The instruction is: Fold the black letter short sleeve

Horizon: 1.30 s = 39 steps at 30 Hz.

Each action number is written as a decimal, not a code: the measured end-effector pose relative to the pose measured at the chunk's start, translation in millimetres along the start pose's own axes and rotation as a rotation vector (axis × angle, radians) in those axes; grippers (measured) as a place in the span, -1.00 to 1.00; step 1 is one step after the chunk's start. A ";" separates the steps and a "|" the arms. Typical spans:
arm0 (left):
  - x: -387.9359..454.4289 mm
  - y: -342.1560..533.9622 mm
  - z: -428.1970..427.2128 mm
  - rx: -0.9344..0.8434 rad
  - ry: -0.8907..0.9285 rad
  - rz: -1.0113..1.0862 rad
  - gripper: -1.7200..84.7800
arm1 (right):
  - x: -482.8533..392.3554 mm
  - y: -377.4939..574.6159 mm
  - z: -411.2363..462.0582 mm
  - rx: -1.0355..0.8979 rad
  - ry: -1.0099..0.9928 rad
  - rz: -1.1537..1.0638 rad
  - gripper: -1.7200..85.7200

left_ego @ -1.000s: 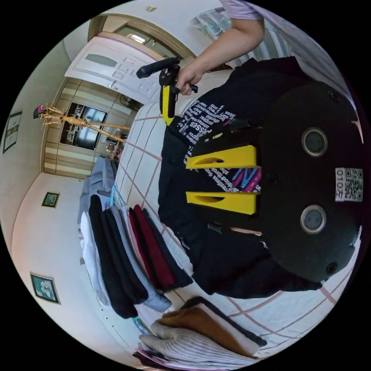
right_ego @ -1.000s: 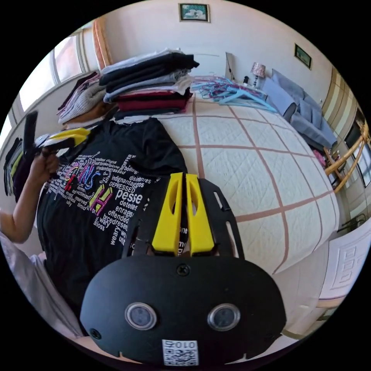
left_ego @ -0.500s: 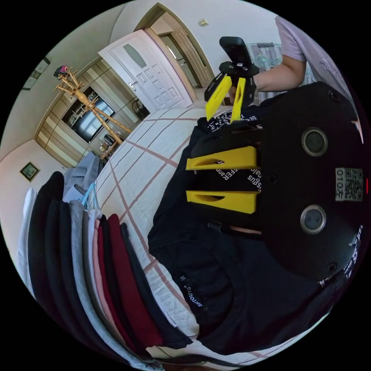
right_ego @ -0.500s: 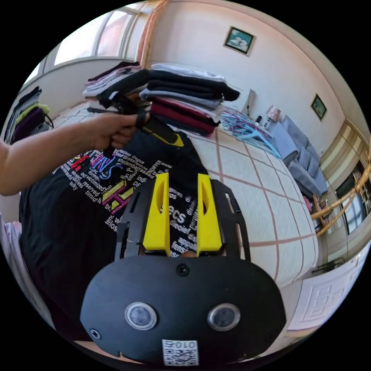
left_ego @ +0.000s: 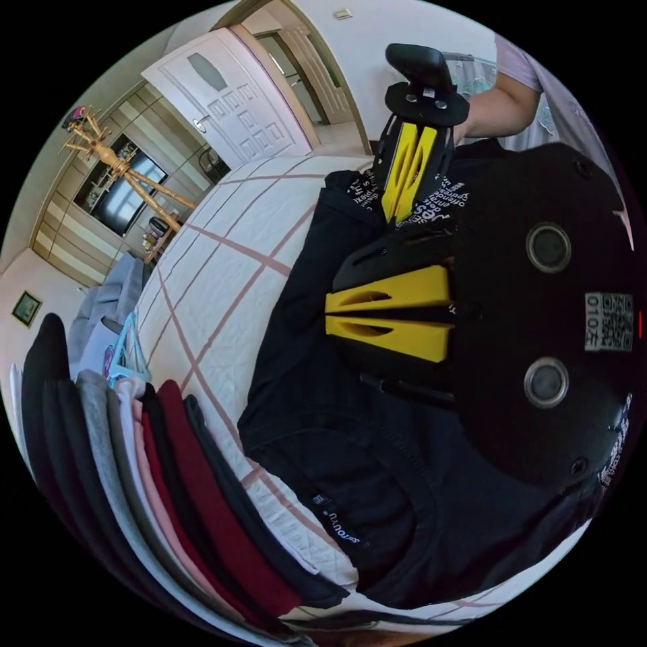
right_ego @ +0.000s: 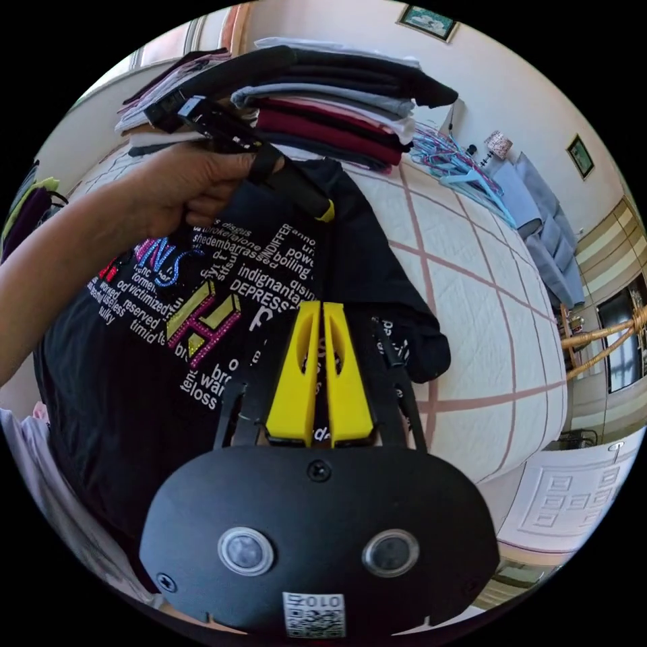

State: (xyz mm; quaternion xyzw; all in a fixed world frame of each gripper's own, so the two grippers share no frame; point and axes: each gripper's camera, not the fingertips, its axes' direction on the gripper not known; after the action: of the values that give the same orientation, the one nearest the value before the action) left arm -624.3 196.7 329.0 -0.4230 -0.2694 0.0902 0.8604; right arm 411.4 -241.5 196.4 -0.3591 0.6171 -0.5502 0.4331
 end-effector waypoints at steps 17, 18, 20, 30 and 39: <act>84.7 36.1 1.0 -0.029 -0.332 0.307 -0.96 | 35.5 -18.0 0.4 -0.005 -0.105 0.062 -0.86; 85.9 39.1 -12.4 -0.023 -0.370 0.299 -0.96 | 39.0 -18.2 -1.4 -0.026 -0.120 0.063 -0.85; 80.6 49.2 -46.7 0.043 -0.382 0.243 -0.95 | 42.7 -16.6 -8.0 -0.042 -0.138 0.050 -0.85; -96.1 129.0 -181.6 0.087 -0.468 -0.005 -0.78 | 84.5 -76.9 -36.7 0.100 -0.096 -0.080 -0.81; -126.2 100.0 -160.1 -0.033 -0.443 -0.011 -0.70 | 107.3 -201.0 37.1 -0.031 -0.219 -0.171 -0.74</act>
State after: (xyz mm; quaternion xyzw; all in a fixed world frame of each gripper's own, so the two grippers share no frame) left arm -636.4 102.1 122.9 -0.4052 -0.4557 0.1717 0.7737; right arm 399.8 -381.3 379.7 -0.4752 0.5417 -0.5330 0.4435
